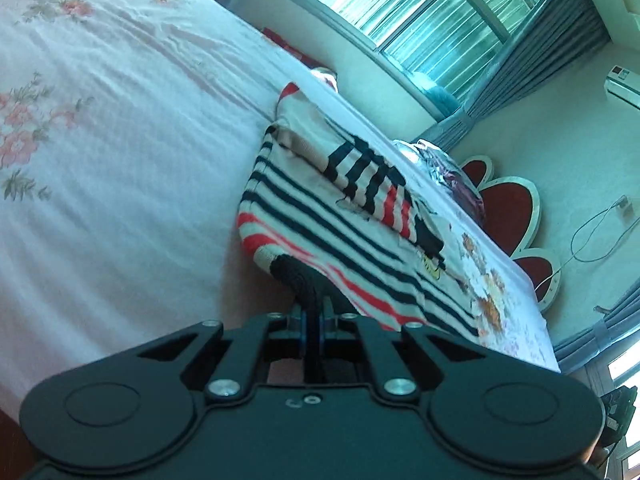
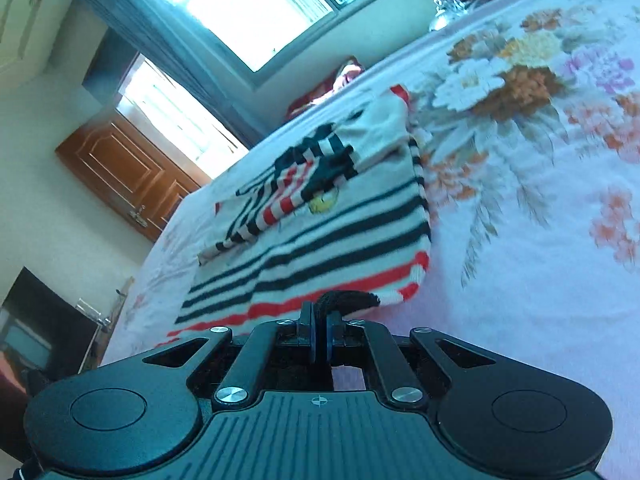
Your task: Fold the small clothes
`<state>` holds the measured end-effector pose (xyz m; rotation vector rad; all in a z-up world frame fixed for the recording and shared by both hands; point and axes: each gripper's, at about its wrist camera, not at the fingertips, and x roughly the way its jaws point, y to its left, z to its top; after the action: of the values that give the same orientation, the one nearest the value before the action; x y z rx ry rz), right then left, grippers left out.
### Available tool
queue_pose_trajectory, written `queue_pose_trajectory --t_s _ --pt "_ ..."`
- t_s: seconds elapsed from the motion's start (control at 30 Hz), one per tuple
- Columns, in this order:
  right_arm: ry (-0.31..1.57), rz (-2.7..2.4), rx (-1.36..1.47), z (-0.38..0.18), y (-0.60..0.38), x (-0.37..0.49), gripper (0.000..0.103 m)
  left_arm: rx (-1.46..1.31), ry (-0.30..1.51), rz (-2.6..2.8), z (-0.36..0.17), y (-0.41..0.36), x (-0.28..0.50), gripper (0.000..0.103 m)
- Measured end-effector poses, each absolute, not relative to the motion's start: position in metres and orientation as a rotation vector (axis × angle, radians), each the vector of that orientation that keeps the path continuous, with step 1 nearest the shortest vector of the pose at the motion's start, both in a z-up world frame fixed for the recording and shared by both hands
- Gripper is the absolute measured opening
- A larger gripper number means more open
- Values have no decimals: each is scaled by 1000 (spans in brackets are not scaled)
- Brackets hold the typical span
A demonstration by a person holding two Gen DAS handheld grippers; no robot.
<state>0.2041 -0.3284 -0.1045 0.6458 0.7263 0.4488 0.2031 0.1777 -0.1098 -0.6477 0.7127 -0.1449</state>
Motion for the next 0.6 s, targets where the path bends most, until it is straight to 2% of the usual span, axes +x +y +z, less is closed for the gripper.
queue_pose_trajectory --t_s 0.33,0.6 --pt "644 416 701 -56 -332 330 4 -633 593 -197 -63 172 339 4" --pt "688 356 760 -67 -327 467 4 -565 670 -181 -75 167 474 4"
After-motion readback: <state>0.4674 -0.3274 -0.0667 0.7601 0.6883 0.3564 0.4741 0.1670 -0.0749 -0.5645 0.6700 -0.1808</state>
